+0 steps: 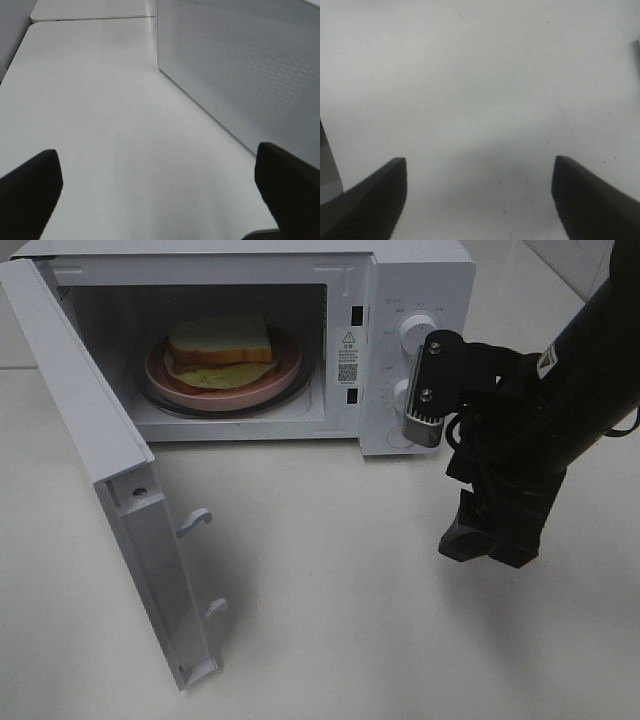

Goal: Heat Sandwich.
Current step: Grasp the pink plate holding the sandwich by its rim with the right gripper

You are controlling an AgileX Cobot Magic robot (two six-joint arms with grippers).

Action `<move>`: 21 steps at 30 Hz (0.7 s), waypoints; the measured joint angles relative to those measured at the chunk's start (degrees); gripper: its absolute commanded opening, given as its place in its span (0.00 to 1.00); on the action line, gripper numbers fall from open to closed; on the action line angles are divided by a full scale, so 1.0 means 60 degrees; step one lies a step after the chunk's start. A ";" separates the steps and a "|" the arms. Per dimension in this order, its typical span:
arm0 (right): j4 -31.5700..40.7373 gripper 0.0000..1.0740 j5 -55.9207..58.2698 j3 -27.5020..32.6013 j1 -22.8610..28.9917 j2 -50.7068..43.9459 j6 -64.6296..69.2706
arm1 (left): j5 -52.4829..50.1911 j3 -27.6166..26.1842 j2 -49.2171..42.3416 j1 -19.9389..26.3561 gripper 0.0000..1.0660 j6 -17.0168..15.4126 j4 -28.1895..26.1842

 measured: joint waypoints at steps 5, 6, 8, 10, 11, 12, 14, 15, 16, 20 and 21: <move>0.0000 0.87 -0.0029 0.0000 0.0000 0.0000 -0.0134 | 0.0000 0.0000 0.0000 0.0000 0.95 0.0000 0.0000; 0.0000 0.86 -0.0029 0.0000 0.0000 0.0000 -0.0143 | 0.0000 0.0000 0.0000 0.0000 0.95 0.0000 0.0000; 0.0000 0.86 -0.0029 0.0000 0.0000 0.0000 -0.0220 | 0.0000 0.0000 0.0000 0.0000 0.95 0.0000 0.0000; 0.0000 0.85 -0.0029 0.0000 0.0000 0.0000 -0.0267 | 0.0000 0.0000 0.0000 0.0000 0.95 0.0000 0.0000; 0.0000 0.85 -0.0029 0.0000 0.0000 0.0000 -0.0296 | 0.0000 0.0000 0.0000 0.0000 0.95 0.0000 0.0000; 0.0000 0.84 -0.0038 0.0000 0.0000 0.0000 -0.0353 | 0.0000 0.0000 0.0000 0.0000 0.95 0.0000 0.0000; 0.0000 0.84 -0.0067 0.0000 0.0000 0.0000 -0.0497 | 0.0000 0.0000 0.0000 0.0000 0.95 0.0000 0.0000; -0.0038 0.84 -0.0134 0.0000 0.0000 0.0000 -0.0773 | 0.0000 0.0000 0.0000 0.0000 0.95 0.0000 0.0000; -0.0048 0.84 -0.0191 0.0000 0.0000 0.0000 -0.0907 | 0.0000 0.0000 0.0000 0.0000 0.95 0.0000 0.0000; -0.0344 0.84 -0.0229 -0.0124 0.0000 0.0000 -0.1404 | 0.0000 0.0000 0.0000 0.0000 0.95 0.0000 0.0000; -0.0411 0.84 -0.0229 -0.0181 0.0000 0.0019 -0.1490 | 0.0000 0.0000 0.0000 0.0000 0.95 0.0000 0.0000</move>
